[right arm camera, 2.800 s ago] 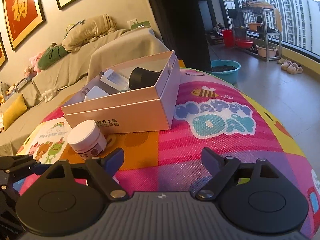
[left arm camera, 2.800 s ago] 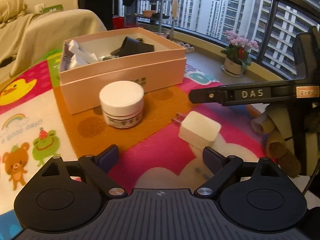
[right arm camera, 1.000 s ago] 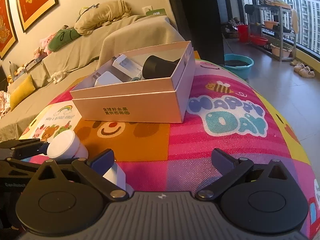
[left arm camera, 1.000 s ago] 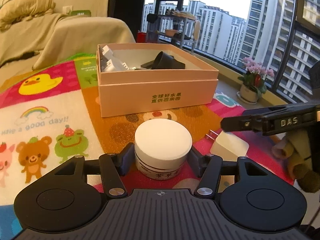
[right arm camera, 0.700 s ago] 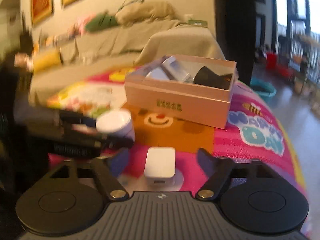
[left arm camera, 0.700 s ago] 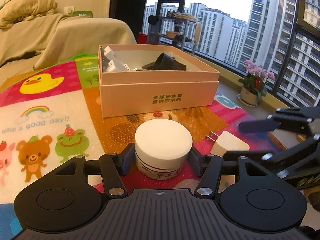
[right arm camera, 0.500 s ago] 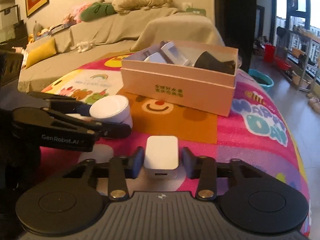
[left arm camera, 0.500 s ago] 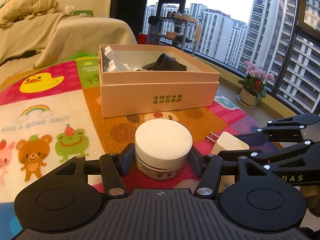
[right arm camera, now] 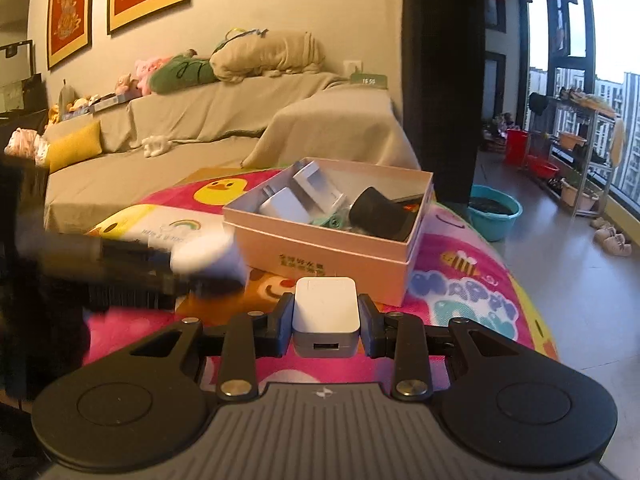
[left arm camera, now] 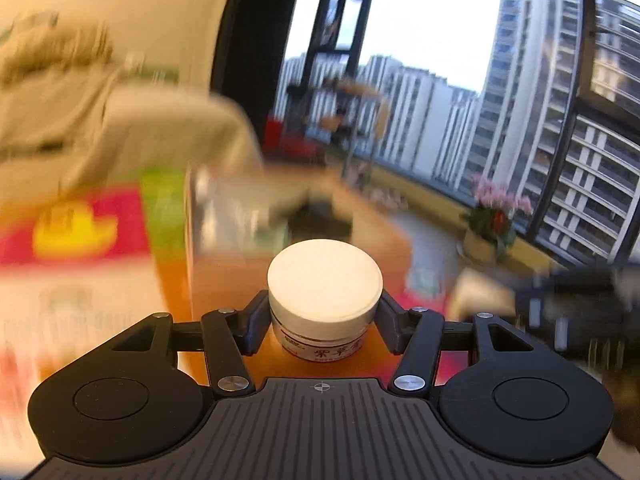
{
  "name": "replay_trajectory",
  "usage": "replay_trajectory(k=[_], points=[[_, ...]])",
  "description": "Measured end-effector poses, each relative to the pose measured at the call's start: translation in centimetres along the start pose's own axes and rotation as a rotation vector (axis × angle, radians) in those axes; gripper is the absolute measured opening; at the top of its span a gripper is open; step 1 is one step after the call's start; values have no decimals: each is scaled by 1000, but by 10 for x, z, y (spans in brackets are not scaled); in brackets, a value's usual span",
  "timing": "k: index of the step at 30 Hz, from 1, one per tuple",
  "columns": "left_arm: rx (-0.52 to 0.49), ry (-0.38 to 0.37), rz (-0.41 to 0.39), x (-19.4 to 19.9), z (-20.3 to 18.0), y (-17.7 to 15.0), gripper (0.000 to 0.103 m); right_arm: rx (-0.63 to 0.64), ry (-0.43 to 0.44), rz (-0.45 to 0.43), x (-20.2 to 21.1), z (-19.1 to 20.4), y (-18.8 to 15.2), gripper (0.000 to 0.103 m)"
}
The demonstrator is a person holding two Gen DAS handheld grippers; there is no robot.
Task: Organize rigid objects
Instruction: 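Carry the jar over the pink box with the left gripper while the right gripper holds the adapter, then lower the jar into the pink box and open the left gripper while the right gripper releases the adapter inside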
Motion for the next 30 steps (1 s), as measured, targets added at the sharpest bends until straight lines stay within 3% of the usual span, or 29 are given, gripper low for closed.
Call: replay_trajectory(k=[3,7,10,13,15,20,24,27,30], points=[[-6,12,10,-33,12,48,60,1,4,3,-3,1,0,32],[130,11,178,-106,49,92,60,3,2,12,-9,5,-3,32],[196,58,272,-145,69,102,60,15,-14,5,-10,5,-3,32],[162,146,326,-172,80,104,60,14,-17,3,-11,0,-4,32],[164,164,363,-185,86,100,60,7,-18,11,-15,-4,-6,32],[72,203,402,-202,77,96,60,-14,-16,31,-26,-9,-12,32],[127,183,404,-200,81,98,60,-14,-12,34,-27,-8,-14,32],[193,145,366,-183,87,100,59,-15,-14,27,-25,-9,-15,32],[196,109,280,-162,88,104,59,-22,-18,33,-26,-10,-14,32]])
Point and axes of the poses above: each gripper's, at about its wrist camera, not at the fingertips, and x roughly against the way its jaws point, z to its left, y to its top, the point moved 1 cm from there along -x, roughly the way its jaws point, and after that the axes turned 8 degrees about -y, right-handed, at the moved point
